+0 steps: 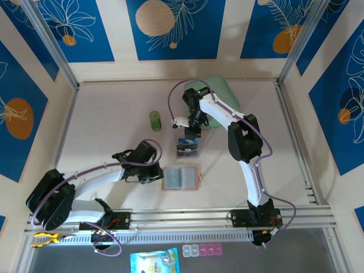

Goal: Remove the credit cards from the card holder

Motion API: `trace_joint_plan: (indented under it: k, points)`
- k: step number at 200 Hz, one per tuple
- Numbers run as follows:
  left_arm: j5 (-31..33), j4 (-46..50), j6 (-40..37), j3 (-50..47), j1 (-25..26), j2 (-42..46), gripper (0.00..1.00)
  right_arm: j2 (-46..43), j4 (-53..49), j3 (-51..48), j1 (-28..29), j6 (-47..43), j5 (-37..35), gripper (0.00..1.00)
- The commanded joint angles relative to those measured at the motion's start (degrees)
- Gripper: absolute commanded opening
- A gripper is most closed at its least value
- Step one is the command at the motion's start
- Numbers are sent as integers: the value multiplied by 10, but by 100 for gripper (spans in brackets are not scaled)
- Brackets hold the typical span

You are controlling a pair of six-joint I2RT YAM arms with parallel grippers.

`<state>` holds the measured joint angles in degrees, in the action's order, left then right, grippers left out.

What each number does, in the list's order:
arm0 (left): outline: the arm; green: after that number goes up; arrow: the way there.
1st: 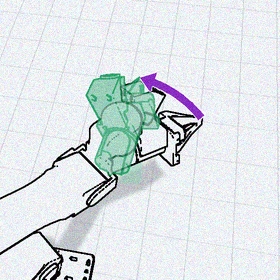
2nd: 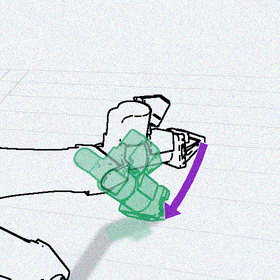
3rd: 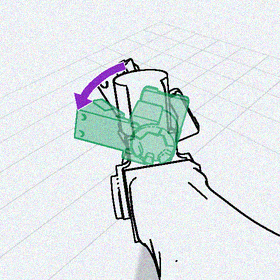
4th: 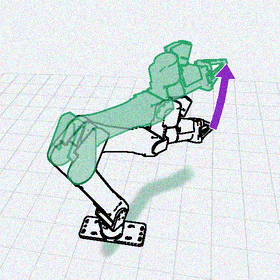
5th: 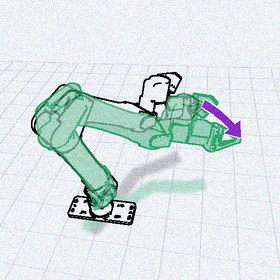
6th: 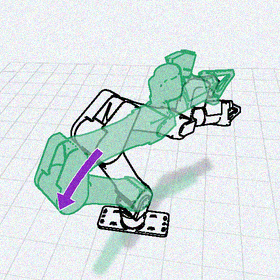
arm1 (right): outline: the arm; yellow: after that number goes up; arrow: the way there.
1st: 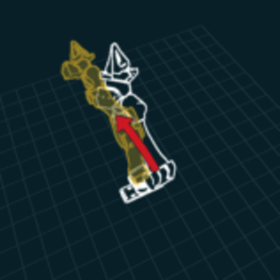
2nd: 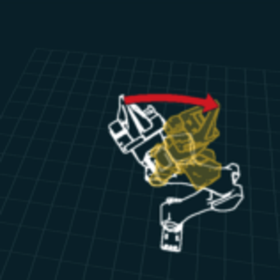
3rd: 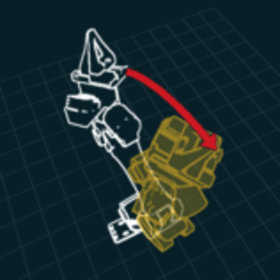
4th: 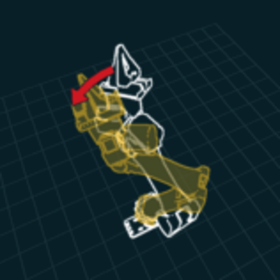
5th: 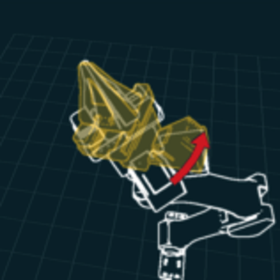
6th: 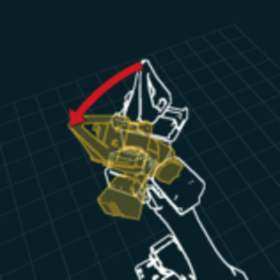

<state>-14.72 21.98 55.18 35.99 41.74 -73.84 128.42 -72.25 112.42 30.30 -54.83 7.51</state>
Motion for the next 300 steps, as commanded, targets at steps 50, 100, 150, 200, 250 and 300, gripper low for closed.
trace_joint_plan:
  k: [50, 100, 150, 200, 250, 300]
  points:
    - [-2, 10, -3, 0, -6, -2, 13, 6, -18, 34, -1, 6, 51, 16]
    - [-3, 4, -2, -1, -6, -5, 13, -69, 89, -11, -8, 89, -6, 18]
    - [-9, -9, 2, -8, -6, -9, 14, -110, 172, -85, -2, 163, -49, 7]
    - [-15, -17, 2, -10, -6, -15, 14, -112, 216, -132, 7, 185, -60, 2]
    - [-17, -23, 2, -10, -6, -22, 13, -92, 217, -156, 14, 173, -60, 2]
    - [-17, -21, 5, -14, -6, -12, 14, -88, 211, -160, 17, 171, -57, 1]
